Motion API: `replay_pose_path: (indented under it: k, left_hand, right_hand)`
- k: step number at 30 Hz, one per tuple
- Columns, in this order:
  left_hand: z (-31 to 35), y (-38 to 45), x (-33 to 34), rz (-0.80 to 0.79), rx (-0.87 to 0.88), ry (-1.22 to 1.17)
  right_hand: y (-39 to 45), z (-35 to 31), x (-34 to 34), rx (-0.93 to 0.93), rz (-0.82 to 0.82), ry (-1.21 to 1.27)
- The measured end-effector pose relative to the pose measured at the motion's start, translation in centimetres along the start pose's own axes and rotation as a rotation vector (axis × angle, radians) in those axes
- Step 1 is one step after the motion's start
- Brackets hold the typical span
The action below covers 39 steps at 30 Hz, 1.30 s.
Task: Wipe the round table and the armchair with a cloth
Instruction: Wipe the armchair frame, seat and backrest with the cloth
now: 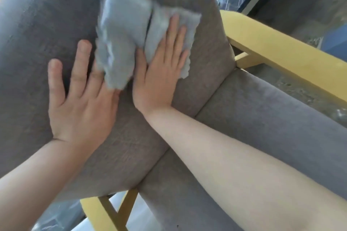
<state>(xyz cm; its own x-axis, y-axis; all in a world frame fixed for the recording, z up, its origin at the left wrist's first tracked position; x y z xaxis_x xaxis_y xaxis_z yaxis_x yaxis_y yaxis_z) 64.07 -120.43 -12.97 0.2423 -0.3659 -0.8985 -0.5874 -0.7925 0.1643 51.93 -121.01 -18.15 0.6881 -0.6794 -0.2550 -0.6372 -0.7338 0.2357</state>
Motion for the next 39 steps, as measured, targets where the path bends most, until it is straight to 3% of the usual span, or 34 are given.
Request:
replay_pose_path:
  k: [1,3,6,8,9,11,13,15,17,20,24,27,30,32,35,37,39]
  left_hand:
    - [0.1,0.0,0.1,-0.016,-0.007,-0.011]
    - [0.8,-0.4,0.0,0.004,0.015,0.0]
    - [3.4,-1.0,-0.2,0.085,0.146,0.102]
    - [4.2,-0.9,0.7,0.088,0.183,0.14]
    - [4.5,-1.0,1.2,0.082,0.202,0.149]
    - [5.5,-1.3,1.8,0.08,0.247,0.165]
    - [6.1,-1.5,2.1,0.054,0.27,0.17]
    - [6.4,-1.6,2.2,0.045,0.263,0.178]
    - [6.7,-2.0,2.3,0.047,0.252,0.166]
    - [7.0,-2.9,2.9,0.046,0.219,0.139]
    - [7.5,-4.8,3.7,0.045,0.261,0.166]
    - [7.1,-6.3,4.1,0.011,0.362,0.203]
    - [6.4,-7.7,4.3,-0.033,0.438,0.233]
    - [5.9,-8.4,4.2,-0.04,0.442,0.243]
    - [3.9,-9.7,4.1,-0.066,0.454,0.246]
    - [2.2,-10.9,3.5,-0.061,0.459,0.268]
    - [1.1,-12.2,3.0,-0.05,0.475,0.319]
  right_hand:
    - [-1.9,1.8,-0.4,0.002,-0.082,-0.061]
    - [-1.4,7.2,-1.6,0.189,-0.124,-0.152]
    - [4.3,9.8,-2.7,0.474,0.05,-0.125]
    - [4.2,7.7,-2.7,0.443,0.227,0.028]
    - [2.3,6.9,-2.1,0.378,0.216,0.06]
    - [-2.9,7.3,-0.9,0.262,-0.011,0.0]
    - [-4.4,12.6,-1.5,0.362,-0.138,-0.144]
    - [-1.5,16.7,-3.3,0.588,-0.09,-0.217]
    - [1.5,17.4,-4.4,0.715,-0.02,-0.121]
    - [-0.4,15.9,-4.1,0.618,0.167,0.078]
    - [-10.0,15.6,-1.3,0.759,-0.05,0.285]
    - [-5.5,17.9,-1.0,0.714,-0.027,0.131]
    - [-2.9,18.7,-1.0,0.799,0.1,0.122]
    - [-8.4,15.3,-0.2,0.841,0.009,0.06]
    - [-16.2,9.2,1.1,0.765,-0.288,0.067]
    - [-14.1,11.5,1.3,0.728,-0.194,0.115]
    - [-10.0,15.6,0.3,0.804,0.089,0.163]
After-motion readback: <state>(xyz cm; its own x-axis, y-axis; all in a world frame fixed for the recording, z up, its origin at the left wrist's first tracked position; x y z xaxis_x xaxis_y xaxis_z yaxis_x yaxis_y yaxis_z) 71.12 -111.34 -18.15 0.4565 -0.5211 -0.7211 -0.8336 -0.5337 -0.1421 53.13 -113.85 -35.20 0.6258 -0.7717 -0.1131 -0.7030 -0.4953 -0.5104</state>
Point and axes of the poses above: each hand's wrist, its own y-axis towards the middle knuckle, its own x-axis out of the palm, z = x × y, the point moved 7 cm from there along y, towards the middle knuckle, and after that the axes turned 4 degrees about -x, right-handed, at the moved point
